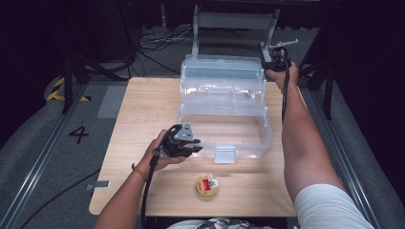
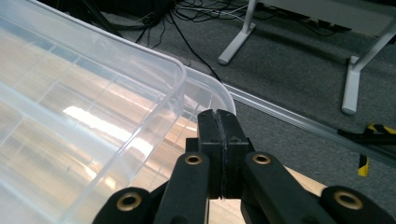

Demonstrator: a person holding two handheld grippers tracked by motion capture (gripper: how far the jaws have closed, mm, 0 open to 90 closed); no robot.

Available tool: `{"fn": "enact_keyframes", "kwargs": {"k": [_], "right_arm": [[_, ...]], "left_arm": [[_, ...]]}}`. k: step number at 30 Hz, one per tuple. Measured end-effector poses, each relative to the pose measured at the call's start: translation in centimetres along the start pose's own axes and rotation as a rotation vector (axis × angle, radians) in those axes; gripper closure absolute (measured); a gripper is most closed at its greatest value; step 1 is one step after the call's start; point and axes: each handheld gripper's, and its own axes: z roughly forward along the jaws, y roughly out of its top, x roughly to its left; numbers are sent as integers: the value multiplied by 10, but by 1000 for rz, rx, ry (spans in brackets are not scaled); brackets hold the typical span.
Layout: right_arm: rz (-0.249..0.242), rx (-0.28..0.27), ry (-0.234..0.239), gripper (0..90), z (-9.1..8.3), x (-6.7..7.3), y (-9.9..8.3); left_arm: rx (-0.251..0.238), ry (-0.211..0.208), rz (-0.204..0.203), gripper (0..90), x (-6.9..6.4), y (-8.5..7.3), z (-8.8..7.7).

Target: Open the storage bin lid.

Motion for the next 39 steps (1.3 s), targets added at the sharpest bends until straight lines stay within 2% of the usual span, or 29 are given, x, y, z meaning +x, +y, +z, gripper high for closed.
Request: {"fn": "enact_keyframes", "kwargs": {"k": [9,20,22,23,29,39], "right_arm": [[4,-28,-7,900,-17,-3,1],[-61,-86,-3,900,-70,9,2],[-67,-86,-4,900,-72,11,1],[-74,-95,5,900,-80,13,-2],[-98,-99,11,900,-95,20,-10],[-142,-123,49,900,-125,35,-32]], "left_arm": [[0,3,-1,719,0,0,0],[10,5,13,720,0,0,0],[9,4,13,720,0,0,0],[9,4,13,720,0,0,0],[7,7,12,718,0,0,0],[-5,5,1,716,-1,-1,0]]}}
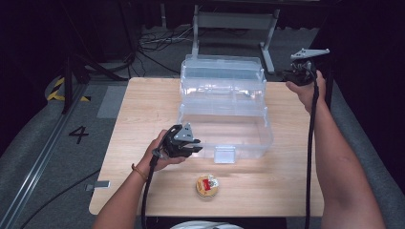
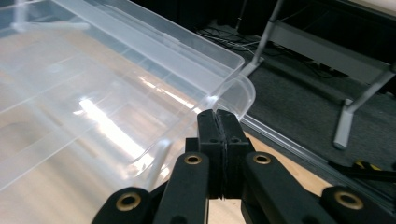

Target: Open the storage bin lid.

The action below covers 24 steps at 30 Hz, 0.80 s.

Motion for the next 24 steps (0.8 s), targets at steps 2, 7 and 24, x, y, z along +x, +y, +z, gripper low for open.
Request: {"fn": "enact_keyframes", "kwargs": {"k": [2,7,24], "right_arm": [[-8,7,-4,900,-7,3,-4],[-11,-6,4,900,-21,6,-10],[-55,-5,21,811,-67,39,-39]], "left_arm": [[-3,1,2,717,0,0,0],[-4,1,4,717,0,0,0],[-18,-2,19,722,1,-2,0]]}}
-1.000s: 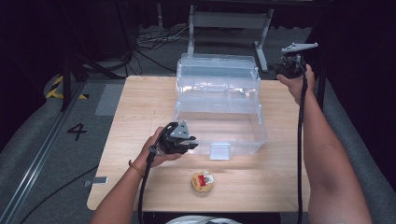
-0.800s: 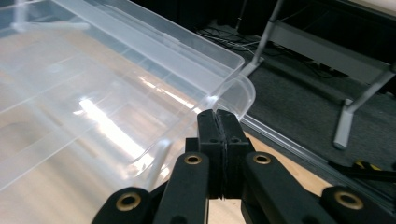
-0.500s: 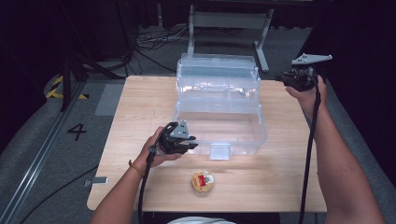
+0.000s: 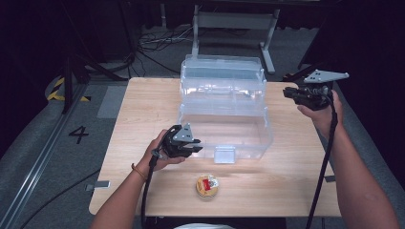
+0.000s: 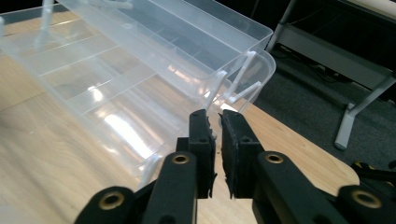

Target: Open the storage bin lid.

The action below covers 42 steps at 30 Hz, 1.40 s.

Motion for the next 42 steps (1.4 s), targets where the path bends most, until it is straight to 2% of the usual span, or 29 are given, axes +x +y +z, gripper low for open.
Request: {"fn": "enact_keyframes", "kwargs": {"k": [5,8,12,14,19,20,21,22,25,27,30,34,39,42], "right_arm": [[-6,7,-2,771,-10,10,-11],[-4,5,4,757,-18,15,-16],[-20,11,12,718,-27,27,-24],[-28,17,16,693,-29,33,-29],[-56,40,50,618,-34,51,-43],[-56,40,50,618,-34,51,-43],[-60,48,66,590,-35,57,-48],[-60,48,66,590,-35,57,-48],[-76,65,95,552,-38,70,-57],[-93,71,106,537,-40,76,-60],[-104,78,140,494,-41,87,-63],[-144,94,169,450,-40,100,-65],[-158,107,197,422,-38,111,-67],[-168,118,214,412,-37,119,-67]], "left_arm": [[-2,2,-7,719,-1,0,0],[9,6,10,719,0,1,0],[13,7,11,719,-1,1,0],[33,15,28,721,-1,2,-1],[32,32,27,713,-2,1,-3],[32,32,27,713,-2,1,-3],[30,34,21,712,-2,1,-4],[35,39,23,712,-2,1,-5],[50,59,41,708,-4,2,-9],[57,65,39,701,-4,2,-13],[60,82,34,662,-5,2,-17],[48,107,23,626,-7,2,-23],[64,106,36,643,-9,1,-33],[57,141,34,617,-10,3,-41]]}}
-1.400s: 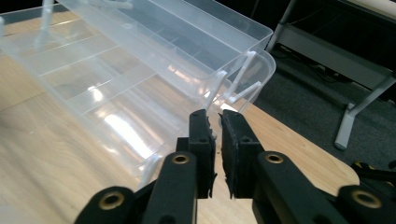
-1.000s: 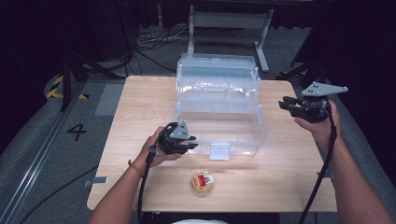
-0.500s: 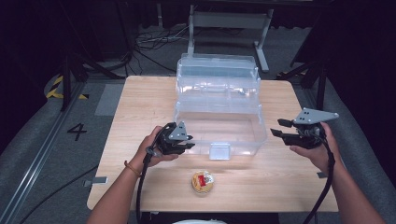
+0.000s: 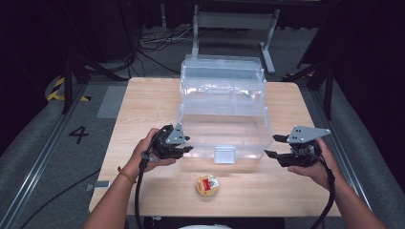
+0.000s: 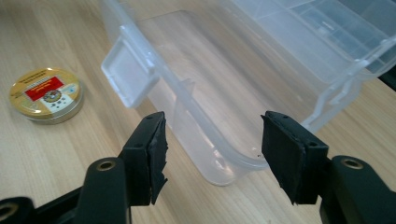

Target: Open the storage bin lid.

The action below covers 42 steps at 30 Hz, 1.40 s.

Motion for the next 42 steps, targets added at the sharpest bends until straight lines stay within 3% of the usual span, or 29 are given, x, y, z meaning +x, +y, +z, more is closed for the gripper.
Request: {"fn": "enact_keyframes", "kwargs": {"k": [3,7,10,15,19,23,26,29,33,34,37,42], "right_arm": [[-10,9,20,411,3,7,1],[-44,24,60,401,8,20,5],[-69,46,88,384,15,30,8],[-114,95,144,355,31,47,11],[-126,131,194,312,45,62,16],[-158,173,241,277,61,75,22],[-194,201,278,279,72,86,27],[-253,250,303,278,85,100,33],[-273,286,322,268,98,111,40],[-279,298,336,261,101,114,42],[-307,342,353,246,114,123,49],[-325,412,376,227,128,134,55]], "left_arm": [[-5,11,-3,591,0,1,-5],[31,41,2,498,-3,-2,-12],[18,58,-26,444,-6,-10,-22],[21,67,-55,380,-12,-31,-31],[89,99,-102,288,-16,-54,-28],[146,80,-177,245,-15,-83,-18],[144,40,-239,220,-15,-99,-13],[122,39,-264,196,-15,-105,-11],[83,47,-316,183,-13,-116,-10],[93,57,-326,183,-13,-118,-9],[119,72,-317,189,-15,-122,-5],[84,53,-349,182,-14,-129,-5]]}}
